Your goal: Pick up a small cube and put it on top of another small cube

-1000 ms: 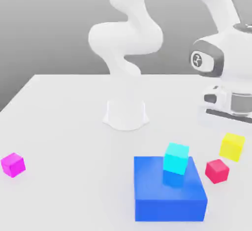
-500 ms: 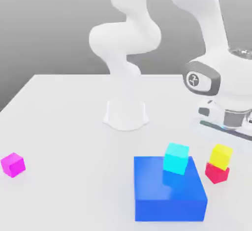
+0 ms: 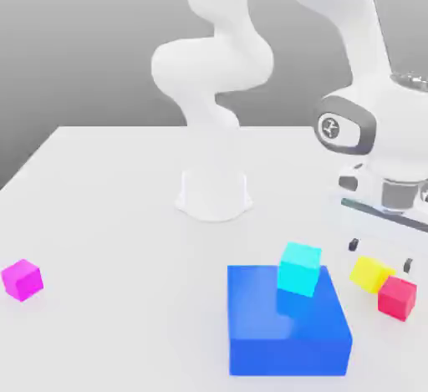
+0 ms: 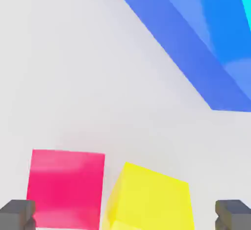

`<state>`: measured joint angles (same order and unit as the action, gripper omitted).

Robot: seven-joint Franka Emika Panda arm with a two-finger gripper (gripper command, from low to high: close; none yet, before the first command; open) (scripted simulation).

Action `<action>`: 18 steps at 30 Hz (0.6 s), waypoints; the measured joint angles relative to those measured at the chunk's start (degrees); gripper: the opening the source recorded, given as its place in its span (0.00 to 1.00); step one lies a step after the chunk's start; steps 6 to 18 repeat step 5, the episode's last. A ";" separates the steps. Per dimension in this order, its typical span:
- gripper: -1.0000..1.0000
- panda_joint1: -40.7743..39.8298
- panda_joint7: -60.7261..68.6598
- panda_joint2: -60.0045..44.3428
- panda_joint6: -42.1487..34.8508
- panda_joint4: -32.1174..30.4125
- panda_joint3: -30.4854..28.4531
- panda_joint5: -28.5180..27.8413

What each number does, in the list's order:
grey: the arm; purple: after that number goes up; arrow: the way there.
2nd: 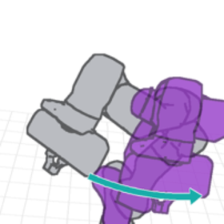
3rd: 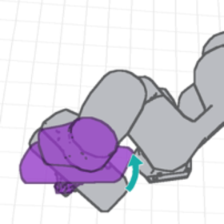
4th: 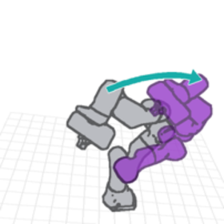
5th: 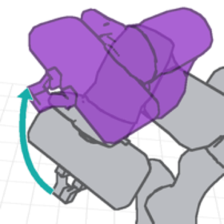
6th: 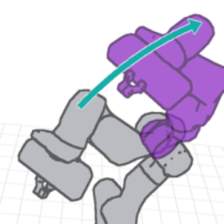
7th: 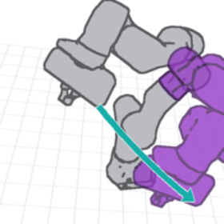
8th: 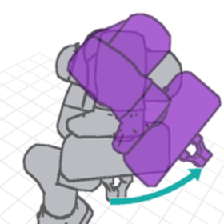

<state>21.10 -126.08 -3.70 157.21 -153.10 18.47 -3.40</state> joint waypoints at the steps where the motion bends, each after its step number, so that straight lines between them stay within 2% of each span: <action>1: 1.00 0.08 0.58 0.88 -0.77 -0.08 0.11 0.79; 5: 1.00 0.45 2.49 3.91 -3.43 -0.60 0.37 3.38; 18: 1.00 0.45 2.49 3.91 -3.43 -0.60 0.37 3.38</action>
